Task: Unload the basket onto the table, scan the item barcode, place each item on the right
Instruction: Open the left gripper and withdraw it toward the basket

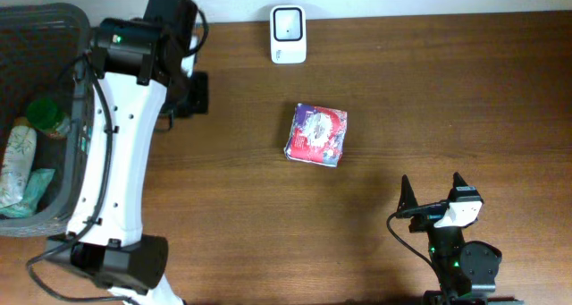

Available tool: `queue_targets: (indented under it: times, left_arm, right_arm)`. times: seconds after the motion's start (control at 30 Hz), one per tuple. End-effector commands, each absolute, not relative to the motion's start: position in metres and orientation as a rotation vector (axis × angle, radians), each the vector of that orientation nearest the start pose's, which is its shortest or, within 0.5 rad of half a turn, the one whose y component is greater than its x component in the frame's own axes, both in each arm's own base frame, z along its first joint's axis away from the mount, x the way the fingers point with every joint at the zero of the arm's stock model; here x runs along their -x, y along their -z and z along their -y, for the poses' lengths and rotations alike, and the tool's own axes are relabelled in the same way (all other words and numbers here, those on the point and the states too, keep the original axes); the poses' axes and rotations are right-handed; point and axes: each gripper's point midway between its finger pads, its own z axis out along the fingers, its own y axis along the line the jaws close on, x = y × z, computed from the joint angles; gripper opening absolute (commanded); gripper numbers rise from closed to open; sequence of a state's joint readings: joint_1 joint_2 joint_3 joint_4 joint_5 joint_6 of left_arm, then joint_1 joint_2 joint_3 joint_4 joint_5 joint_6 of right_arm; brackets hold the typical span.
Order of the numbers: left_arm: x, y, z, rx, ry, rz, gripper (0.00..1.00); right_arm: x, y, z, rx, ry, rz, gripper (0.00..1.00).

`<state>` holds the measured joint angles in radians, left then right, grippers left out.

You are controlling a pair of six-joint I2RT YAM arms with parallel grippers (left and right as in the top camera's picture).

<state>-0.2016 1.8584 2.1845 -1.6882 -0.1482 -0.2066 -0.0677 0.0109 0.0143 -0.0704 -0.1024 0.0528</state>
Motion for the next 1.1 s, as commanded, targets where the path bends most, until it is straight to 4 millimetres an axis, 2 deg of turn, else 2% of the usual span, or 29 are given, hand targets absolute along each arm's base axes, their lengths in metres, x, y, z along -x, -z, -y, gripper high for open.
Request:
queue_targets:
  times: [0.0,0.27,0.43,0.53,0.7,0.8,0.87,0.97,1.07]
  left_arm:
    - [-0.346,-0.263,-0.011,0.269,-0.334,-2.885,0.0]
    - [-0.329,-0.252,-0.09,0.597,-0.386,-2.905,0.0]
    - [-0.322,-0.253,-0.114,0.669,-0.426,-2.893,0.0]
    - [-0.317,-0.257,-0.132,0.697,-0.546,-2.869,0.0]
    - [-0.312,-0.263,-0.148,0.713,-0.675,-2.839,0.02]
    - [-0.311,-0.262,-0.149,0.741,-0.661,-2.834,0.02]
    - [-0.314,-0.259,-0.14,0.738,-0.574,-2.853,0.04]
    - [-0.324,-0.255,-0.124,0.713,-0.431,-2.859,0.0]
    - [-0.352,-0.263,-0.091,0.49,-0.208,-2.837,0.0]
  right_arm:
    - [-0.246,-0.158,0.002,-0.034,-0.064,-1.641,0.99]
    - [-0.246,-0.158,0.002,-0.034,-0.064,-1.641,0.99]
    - [-0.246,-0.158,0.002,-0.034,-0.064,-1.641,0.99]
    - [-0.246,-0.158,0.002,-0.034,-0.064,-1.641,0.99]
    - [-0.246,-0.158,0.002,-0.034,-0.064,-1.641,0.99]
    - [-0.246,-0.158,0.002,-0.034,-0.064,-1.641,0.99]
    - [-0.246,-0.158,0.002,-0.034,-0.064,-1.641,0.99]
    - [-0.246,-0.158,0.002,-0.034,-0.064,-1.641,0.99]
    - [-0.246,-0.158,0.002,-0.034,-0.064,-1.641,0.99]
